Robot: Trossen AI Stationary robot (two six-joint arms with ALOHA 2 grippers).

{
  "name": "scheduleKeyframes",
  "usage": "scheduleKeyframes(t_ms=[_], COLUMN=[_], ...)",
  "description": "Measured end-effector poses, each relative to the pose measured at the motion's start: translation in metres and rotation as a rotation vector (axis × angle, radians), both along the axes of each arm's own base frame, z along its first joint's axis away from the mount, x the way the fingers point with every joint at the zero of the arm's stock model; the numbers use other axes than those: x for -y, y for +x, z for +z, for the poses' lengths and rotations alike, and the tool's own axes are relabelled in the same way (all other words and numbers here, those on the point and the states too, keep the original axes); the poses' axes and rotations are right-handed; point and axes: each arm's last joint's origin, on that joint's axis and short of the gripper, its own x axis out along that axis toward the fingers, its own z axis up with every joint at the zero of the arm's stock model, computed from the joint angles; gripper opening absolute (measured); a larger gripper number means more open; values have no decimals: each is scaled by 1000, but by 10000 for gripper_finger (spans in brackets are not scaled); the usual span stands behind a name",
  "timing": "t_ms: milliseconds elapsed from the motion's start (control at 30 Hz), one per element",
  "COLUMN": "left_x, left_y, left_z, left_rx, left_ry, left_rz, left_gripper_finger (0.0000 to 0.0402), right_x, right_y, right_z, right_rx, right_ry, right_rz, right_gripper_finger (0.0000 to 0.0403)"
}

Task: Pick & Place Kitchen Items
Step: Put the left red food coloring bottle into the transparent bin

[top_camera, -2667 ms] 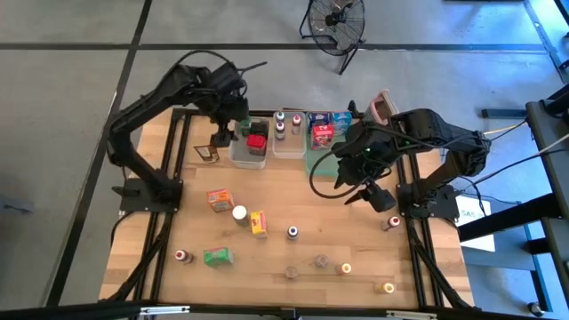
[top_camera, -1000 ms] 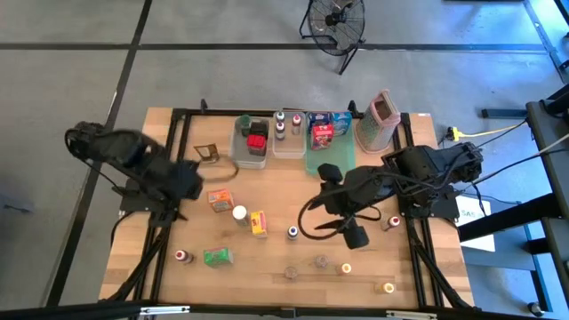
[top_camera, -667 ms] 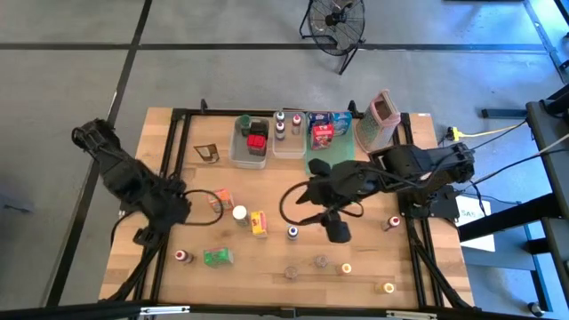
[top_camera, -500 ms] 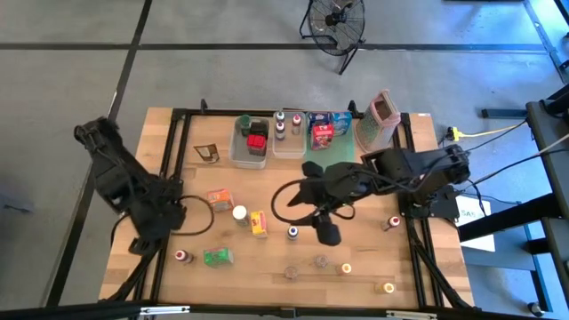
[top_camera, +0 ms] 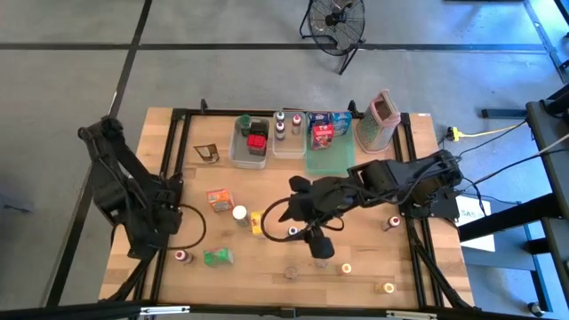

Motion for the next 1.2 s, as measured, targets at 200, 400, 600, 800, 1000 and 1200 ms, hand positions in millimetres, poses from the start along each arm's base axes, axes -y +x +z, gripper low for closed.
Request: scheduleKeyframes(t_ms=[200, 400, 600, 800, 1000, 1200], left_x=[19, 42, 61, 72, 73, 76], left_y=[-2, 4, 12, 17, 19, 19], left_z=[-30, -47, -69, -84, -85, -100], left_rx=[-49, 10, -47, -91, -58, -74], left_ry=[1, 66, 168, 220, 224, 149], left_rz=[-12, 30, -2, -107, -101, -115], left_gripper_finger=[337, 336, 336, 336, 336, 336], right_x=[3, 2, -4, -7, -7, -7], right_y=[0, -1, -4, -5, -5, -5], right_z=[5, 3, 3, 3, 3, 3], right_rx=[23, -4, -6, -7, -7, -7], right_ry=[53, 57, 56, 56, 61, 63], right_rz=[71, 95, 111, 120, 117, 117], right_gripper_finger=[224, 224, 224, 224, 224, 224])
